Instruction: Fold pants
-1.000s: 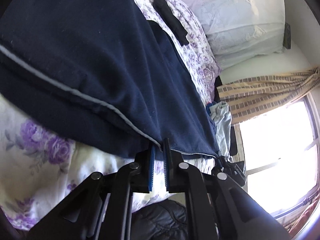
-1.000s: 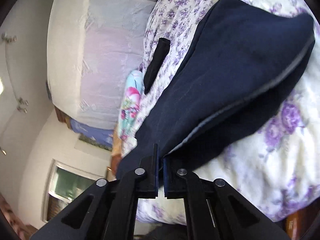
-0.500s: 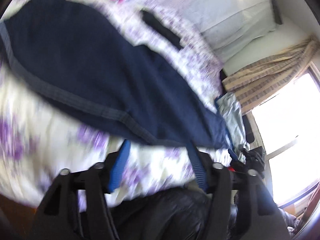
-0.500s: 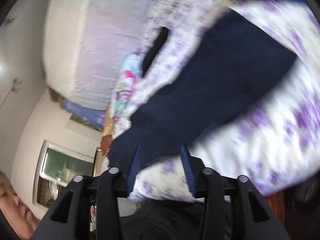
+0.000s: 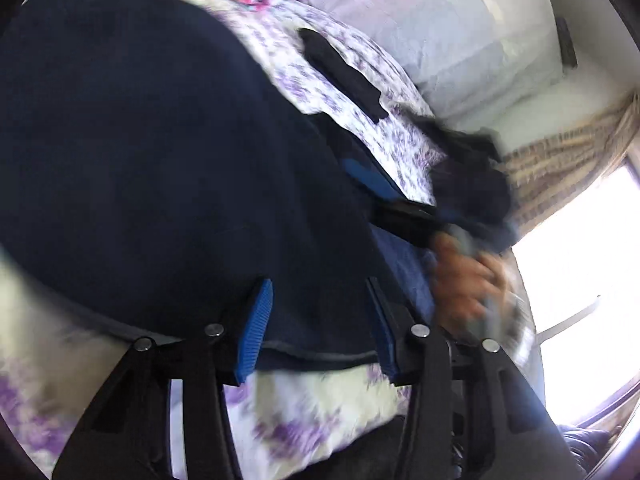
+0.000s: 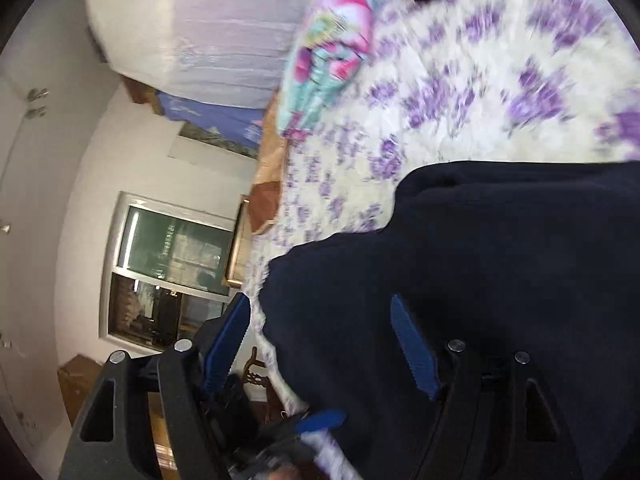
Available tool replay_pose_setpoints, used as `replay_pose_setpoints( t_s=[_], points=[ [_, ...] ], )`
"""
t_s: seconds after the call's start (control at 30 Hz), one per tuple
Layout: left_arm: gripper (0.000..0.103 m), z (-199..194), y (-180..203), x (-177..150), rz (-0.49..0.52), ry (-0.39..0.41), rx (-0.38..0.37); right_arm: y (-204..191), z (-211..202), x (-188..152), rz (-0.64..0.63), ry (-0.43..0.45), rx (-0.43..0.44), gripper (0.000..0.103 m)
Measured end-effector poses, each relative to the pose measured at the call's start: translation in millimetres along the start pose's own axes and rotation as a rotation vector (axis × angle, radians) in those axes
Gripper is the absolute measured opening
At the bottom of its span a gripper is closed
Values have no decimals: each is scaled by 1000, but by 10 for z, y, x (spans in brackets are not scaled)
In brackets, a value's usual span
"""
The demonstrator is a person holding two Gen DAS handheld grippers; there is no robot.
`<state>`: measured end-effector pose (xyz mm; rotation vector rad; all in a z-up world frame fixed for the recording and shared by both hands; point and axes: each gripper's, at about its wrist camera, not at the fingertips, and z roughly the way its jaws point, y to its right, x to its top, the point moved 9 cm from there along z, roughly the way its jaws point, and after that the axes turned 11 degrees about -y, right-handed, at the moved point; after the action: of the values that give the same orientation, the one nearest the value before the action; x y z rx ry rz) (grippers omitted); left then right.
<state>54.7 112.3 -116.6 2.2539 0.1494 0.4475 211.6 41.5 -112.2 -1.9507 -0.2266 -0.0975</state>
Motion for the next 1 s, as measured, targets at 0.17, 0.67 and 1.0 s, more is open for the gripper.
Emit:
replay_pose_setpoints(
  t_s=[0.17, 0.67, 1.0],
  points=[
    [1, -337, -516, -79, -158, 25, -58, 515, -184, 317, 103, 107, -39, 8],
    [70, -841, -787, 592, -88, 250, 221, 384, -172, 184, -32, 131, -173, 44],
    [75, -1351, -619, 260, -119, 363, 158, 286, -1533, -435, -97, 347, -226, 86]
  ],
)
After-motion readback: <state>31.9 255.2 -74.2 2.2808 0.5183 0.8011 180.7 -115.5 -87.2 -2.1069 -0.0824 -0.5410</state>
